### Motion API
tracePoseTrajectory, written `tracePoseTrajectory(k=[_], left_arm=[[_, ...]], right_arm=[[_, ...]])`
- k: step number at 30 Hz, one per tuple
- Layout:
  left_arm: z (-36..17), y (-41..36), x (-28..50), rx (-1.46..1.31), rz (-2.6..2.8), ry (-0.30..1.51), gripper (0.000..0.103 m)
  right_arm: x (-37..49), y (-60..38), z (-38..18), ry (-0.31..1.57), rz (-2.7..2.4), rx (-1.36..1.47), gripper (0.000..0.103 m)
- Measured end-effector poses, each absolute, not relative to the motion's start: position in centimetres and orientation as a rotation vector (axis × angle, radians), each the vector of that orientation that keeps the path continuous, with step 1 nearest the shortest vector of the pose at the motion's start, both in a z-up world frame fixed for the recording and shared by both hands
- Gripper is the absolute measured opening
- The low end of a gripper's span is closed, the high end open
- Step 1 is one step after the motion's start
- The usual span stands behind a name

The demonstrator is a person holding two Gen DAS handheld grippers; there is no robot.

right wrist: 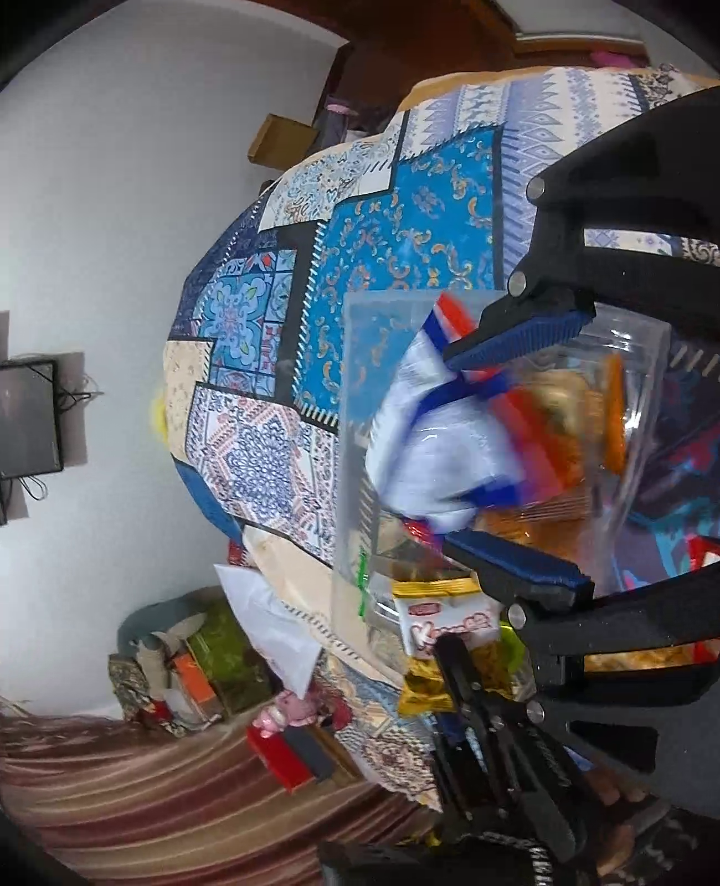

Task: Organize snacks
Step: 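Drop the chip bag into the box with left gripper while right drops the wrapper, then grasp the red snack pack with the right gripper while the left grasps the green pea bag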

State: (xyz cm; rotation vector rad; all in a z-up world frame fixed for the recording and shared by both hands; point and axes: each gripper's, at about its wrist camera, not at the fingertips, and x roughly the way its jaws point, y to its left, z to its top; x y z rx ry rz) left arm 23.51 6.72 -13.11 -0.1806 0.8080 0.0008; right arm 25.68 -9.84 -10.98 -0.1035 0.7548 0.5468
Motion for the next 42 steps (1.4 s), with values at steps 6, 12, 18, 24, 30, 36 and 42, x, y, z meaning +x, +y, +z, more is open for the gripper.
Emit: tracePoseTrajectory(k=[6, 12, 18, 24, 30, 36, 42], left_arm=[[-11.7, 7.0, 21.6, -0.17, 0.007, 0.782, 0.033], [-10.0, 7.1, 19.3, -0.142, 0.025, 0.762, 0.036], [-9.0, 7.1, 16.0, -0.096, 0.063, 0.728, 0.056], [-9.9, 7.5, 13.6, -0.082, 0.066, 0.77, 0.062], [-12.0, 8.0, 12.6, -0.084, 0.077, 0.83, 0.063], [-14.3, 8.0, 13.0, -0.124, 0.054, 0.904, 0.063], [-15.8, 7.4, 14.8, -0.144, 0.032, 0.948, 0.063]], right_arm=[[23.9, -10.6, -9.8, 0.747, 0.575, -0.093, 0.066], [21.0, -11.4, -8.4, 0.716, 0.605, -0.084, 0.071], [18.0, -11.5, -8.2, 0.714, 0.64, -0.106, 0.078], [16.1, -11.0, -10.1, 0.767, 0.669, -0.15, 0.079], [15.2, -9.9, -13.4, 0.888, 0.722, -0.169, 0.079], [14.1, -9.2, -15.8, 0.95, 0.729, -0.244, 0.08], [14.6, -10.2, -16.7, 0.984, 0.727, -0.2, 0.081]])
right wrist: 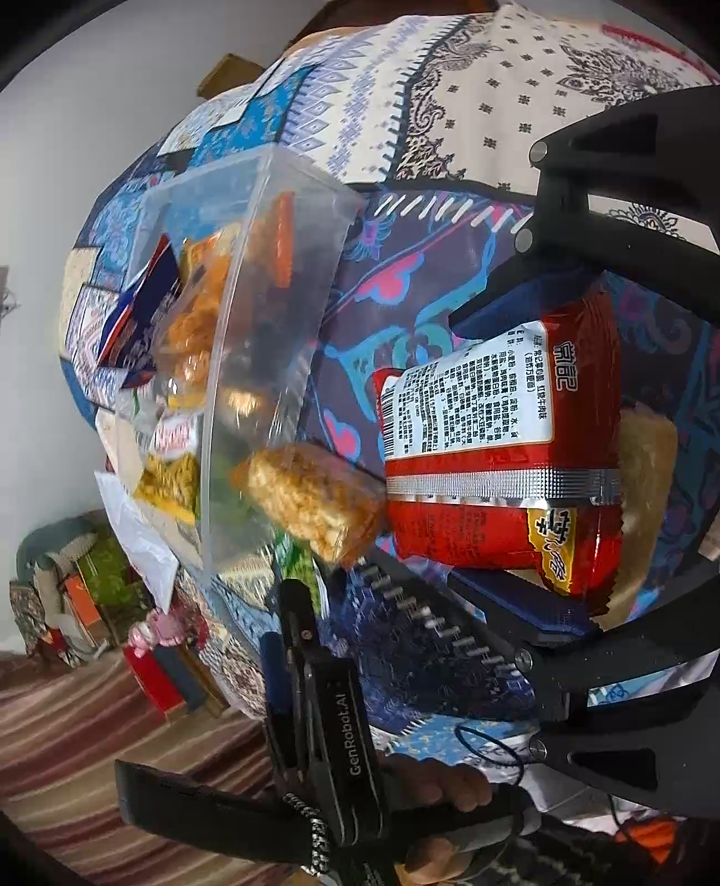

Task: Organize snacks
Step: 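Grasp the red snack pack with the right gripper while the left grasps the green pea bag, then drop the red pack into the box with right gripper while left drops the pea bag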

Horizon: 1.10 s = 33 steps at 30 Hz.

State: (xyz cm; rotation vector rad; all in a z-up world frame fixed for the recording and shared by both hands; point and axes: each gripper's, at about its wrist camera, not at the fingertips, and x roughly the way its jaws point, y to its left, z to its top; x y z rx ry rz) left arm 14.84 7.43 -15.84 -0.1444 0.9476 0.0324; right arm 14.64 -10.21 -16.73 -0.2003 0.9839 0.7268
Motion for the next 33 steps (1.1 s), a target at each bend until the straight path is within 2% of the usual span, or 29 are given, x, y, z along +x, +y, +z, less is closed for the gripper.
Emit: tracePoseTrajectory(k=[4, 8, 13, 14, 15, 16, 17, 24, 33], left_arm=[[-17.1, 7.2, 16.0, -0.161, 0.032, 0.972, 0.065], [-17.7, 7.1, 16.7, -0.185, 0.017, 0.977, 0.067], [-18.4, 6.8, 17.1, -0.201, -0.001, 0.98, 0.066], [-18.5, 6.8, 17.1, -0.211, -0.004, 0.977, 0.061], [-18.7, 6.8, 17.1, -0.225, -0.016, 0.976, 0.047], [-18.7, 6.6, 17.1, -0.234, -0.033, 0.977, 0.04], [-18.8, 6.5, 17.1, -0.233, -0.034, 0.976, 0.028], [-17.8, 5.4, 15.3, -0.153, 0.002, 0.94, 0.028], [-11.9, 5.9, 12.1, -0.111, 0.011, 0.826, 0.028]], right_arm=[[15.2, -10.8, -16.9, 0.968, 0.713, -0.168, 0.08], [15.2, -11.3, -16.9, 0.954, 0.723, -0.132, 0.07], [15.3, -12.2, -16.6, 0.936, 0.7, -0.108, 0.066], [15.3, -12.5, -16.5, 0.932, 0.693, -0.103, 0.066], [15.2, -12.7, -16.4, 0.929, 0.688, -0.097, 0.065], [15.3, -12.9, -16.4, 0.927, 0.684, -0.093, 0.064], [15.2, -13.1, -16.3, 0.925, 0.68, -0.088, 0.064], [14.6, -14.5, -14.9, 0.873, 0.654, -0.064, 0.063], [14.0, -15.6, -11.3, 0.768, 0.614, -0.046, 0.063]])
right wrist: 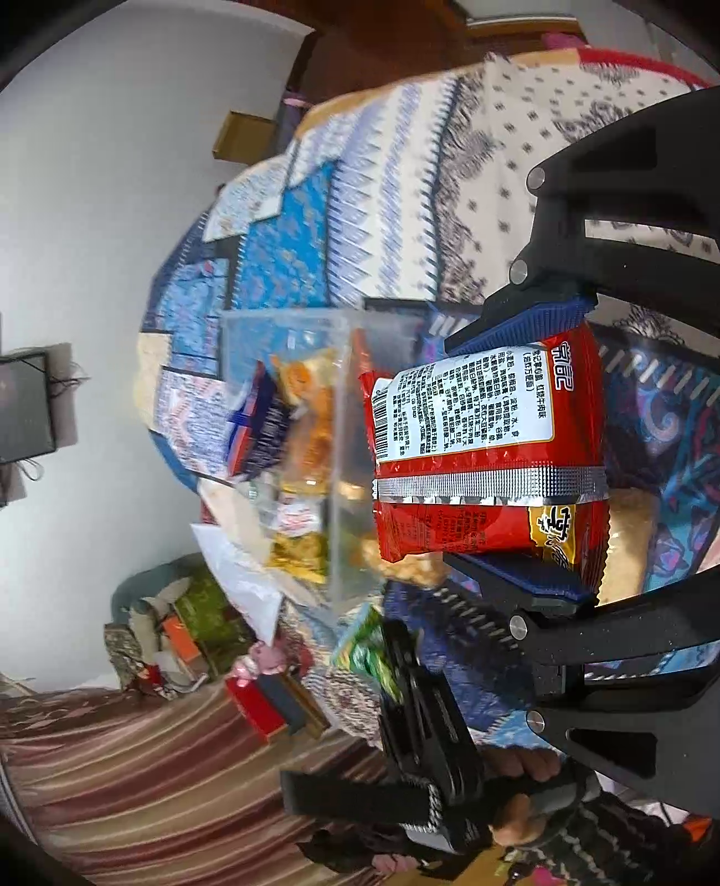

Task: Organize snacks
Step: 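Drop the red pack into the box with right gripper while left drops the pea bag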

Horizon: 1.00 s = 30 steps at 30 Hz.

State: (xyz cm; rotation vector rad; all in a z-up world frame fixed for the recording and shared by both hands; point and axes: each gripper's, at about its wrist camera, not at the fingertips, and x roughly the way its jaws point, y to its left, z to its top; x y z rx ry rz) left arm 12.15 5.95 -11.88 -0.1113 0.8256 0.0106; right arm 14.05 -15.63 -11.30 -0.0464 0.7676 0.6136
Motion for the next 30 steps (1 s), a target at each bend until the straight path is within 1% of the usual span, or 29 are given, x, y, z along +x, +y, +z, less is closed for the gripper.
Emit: tracePoseTrajectory(k=[7, 12, 19, 30], left_arm=[[-6.6, 5.4, 13.0, -0.115, -0.019, 0.743, 0.028], [-5.2, 4.8, 15.1, -0.109, -0.025, 0.722, 0.028], [-6.2, 4.3, 19.1, -0.131, -0.056, 0.749, 0.028], [-10.5, 3.0, 24.4, -0.117, -0.089, 0.8, 0.028]], right_arm=[[15.3, -15.6, -7.9, 0.681, 0.575, -0.032, 0.063], [17.1, -15.1, -6.3, 0.649, 0.56, -0.019, 0.063], [19.8, -14.0, -6.2, 0.642, 0.533, -0.025, 0.063], [24.1, -13.1, -10.1, 0.724, 0.513, 0.004, 0.063]])
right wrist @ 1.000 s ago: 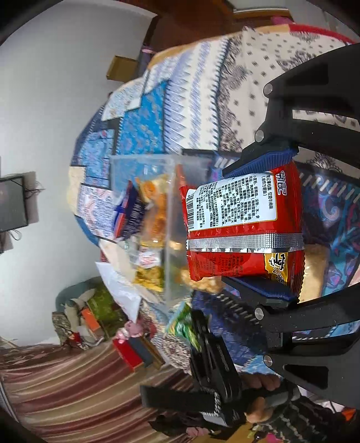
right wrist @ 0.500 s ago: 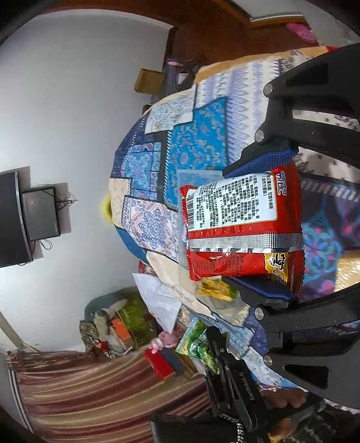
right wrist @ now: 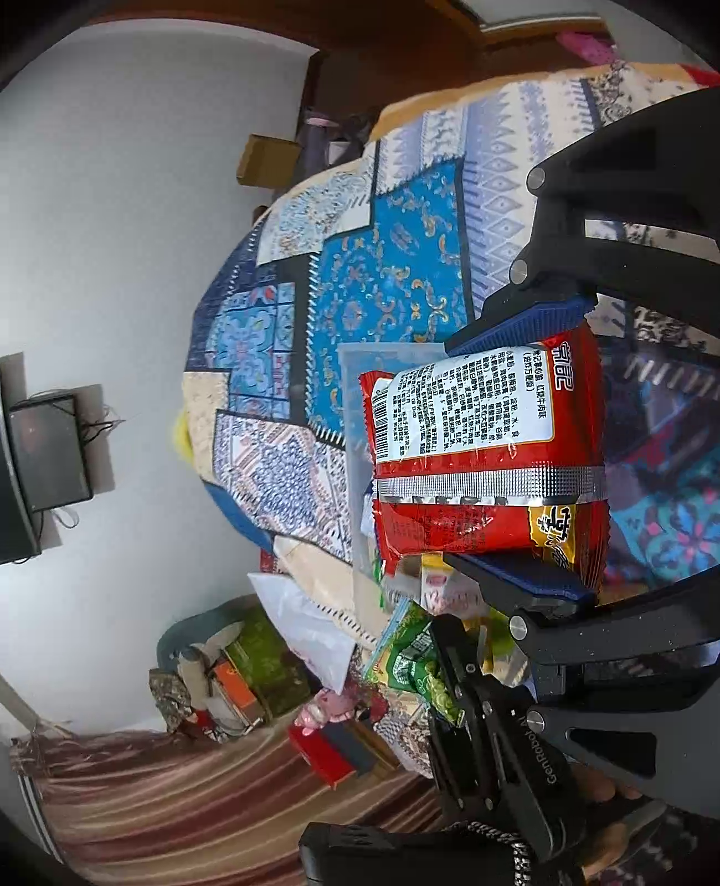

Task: Organize snacks
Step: 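Drop the red pack into the box with right gripper while left drops the pea bag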

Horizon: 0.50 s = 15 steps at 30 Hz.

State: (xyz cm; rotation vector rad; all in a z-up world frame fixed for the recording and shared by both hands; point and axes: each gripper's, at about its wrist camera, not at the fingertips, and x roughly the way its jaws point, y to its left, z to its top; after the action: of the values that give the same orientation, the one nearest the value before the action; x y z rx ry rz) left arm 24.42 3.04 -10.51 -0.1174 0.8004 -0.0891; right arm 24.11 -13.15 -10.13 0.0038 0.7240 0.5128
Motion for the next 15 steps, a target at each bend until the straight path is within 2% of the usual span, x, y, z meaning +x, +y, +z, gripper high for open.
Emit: tracePoseTrajectory(k=[5, 7, 8, 9, 15], left_arm=[[-11.6, 3.3, 25.9, -0.124, -0.072, 0.803, 0.028], [-11.9, 3.4, 26.4, -0.127, -0.06, 0.817, 0.034], [-12.1, 3.5, 26.6, -0.133, -0.054, 0.833, 0.047], [-12.3, 3.7, 26.7, -0.142, -0.049, 0.838, 0.058], [-11.5, 3.9, 25.2, -0.143, -0.036, 0.807, 0.065]], right_arm=[[25.2, -12.6, -11.4, 0.743, 0.505, -0.018, 0.064], [25.2, -12.5, -11.6, 0.734, 0.507, -0.019, 0.066], [25.2, -12.4, -11.6, 0.732, 0.499, -0.027, 0.068], [25.1, -12.3, -11.6, 0.738, 0.488, -0.041, 0.074], [24.7, -11.8, -11.9, 0.774, 0.462, -0.106, 0.079]])
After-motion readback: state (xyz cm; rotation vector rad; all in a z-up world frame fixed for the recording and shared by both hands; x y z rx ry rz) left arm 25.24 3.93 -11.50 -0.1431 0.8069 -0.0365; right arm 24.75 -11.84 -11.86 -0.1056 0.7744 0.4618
